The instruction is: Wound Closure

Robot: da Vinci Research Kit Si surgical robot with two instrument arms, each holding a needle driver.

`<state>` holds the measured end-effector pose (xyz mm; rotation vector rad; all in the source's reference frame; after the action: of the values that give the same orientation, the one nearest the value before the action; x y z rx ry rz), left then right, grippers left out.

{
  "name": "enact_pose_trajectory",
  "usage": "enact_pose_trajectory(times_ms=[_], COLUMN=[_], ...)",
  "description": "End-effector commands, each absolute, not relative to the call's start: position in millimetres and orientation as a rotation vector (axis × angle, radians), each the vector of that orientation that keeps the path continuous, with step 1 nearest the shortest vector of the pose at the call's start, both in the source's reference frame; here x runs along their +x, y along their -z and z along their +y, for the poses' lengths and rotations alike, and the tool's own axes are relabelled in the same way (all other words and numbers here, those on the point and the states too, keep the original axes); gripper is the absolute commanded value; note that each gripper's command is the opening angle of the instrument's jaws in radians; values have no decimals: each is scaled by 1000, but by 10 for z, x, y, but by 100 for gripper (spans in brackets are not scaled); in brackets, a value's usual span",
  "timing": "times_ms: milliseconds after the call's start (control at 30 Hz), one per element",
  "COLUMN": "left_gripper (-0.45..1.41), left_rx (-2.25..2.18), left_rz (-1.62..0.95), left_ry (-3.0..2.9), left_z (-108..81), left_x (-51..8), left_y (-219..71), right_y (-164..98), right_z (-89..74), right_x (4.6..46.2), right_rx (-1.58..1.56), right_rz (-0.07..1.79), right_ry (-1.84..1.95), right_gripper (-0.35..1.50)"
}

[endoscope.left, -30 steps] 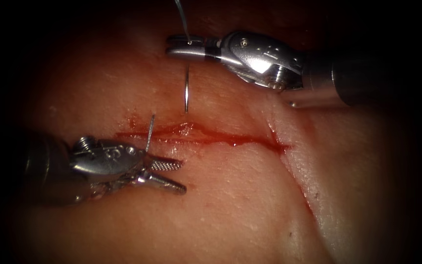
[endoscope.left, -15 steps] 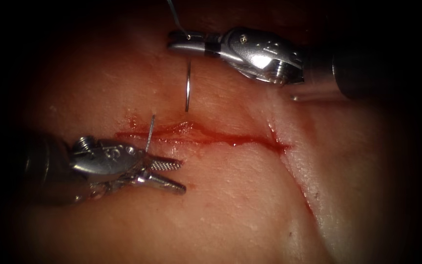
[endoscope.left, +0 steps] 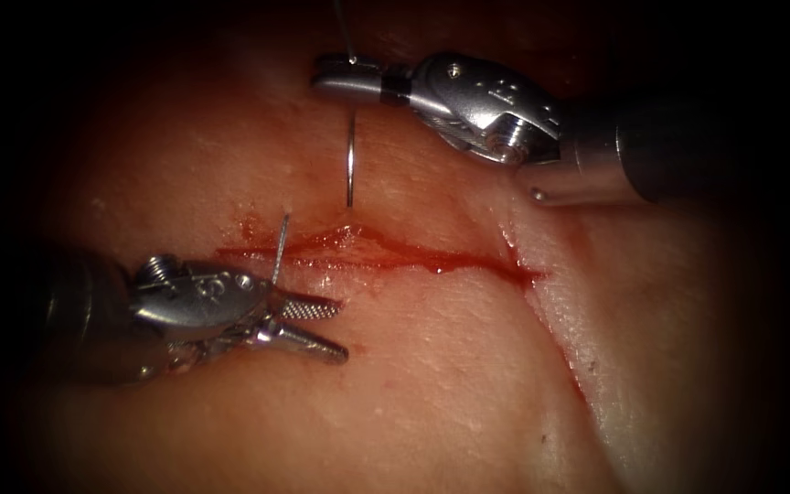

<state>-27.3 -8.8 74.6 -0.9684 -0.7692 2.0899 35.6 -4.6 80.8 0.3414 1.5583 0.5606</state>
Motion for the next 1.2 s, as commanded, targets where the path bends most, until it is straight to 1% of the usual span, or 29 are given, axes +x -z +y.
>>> enact_pose_trajectory(times_ms=[33, 333, 600, 933, 1200], left_gripper=[12, 12, 12, 11, 9], left_rx=[-969, -966, -963, -964, -971], left_rz=[-771, -771, -767, -760, -748], left_ry=[-2090, -2092, -2094, -2101, -2110], left_z=[-90, -91, -91, -90, -90], left_x=[-277, -277, -276, -274, -273], left_y=[-752, -752, -752, -752, -752], right_y=[-813, -822, -817, -804, -800], right_z=[-47, -58, -75, -105, -141], right_x=[365, 364, 360, 365, 351], right_rx=[369, 518, 577, 687, 784], right_rz=[1559, 1510, 1489, 1471, 1430], right_ry=[-577, -742, -787, -818, -871], right_gripper=[-35, -35, -35, -35, -35])
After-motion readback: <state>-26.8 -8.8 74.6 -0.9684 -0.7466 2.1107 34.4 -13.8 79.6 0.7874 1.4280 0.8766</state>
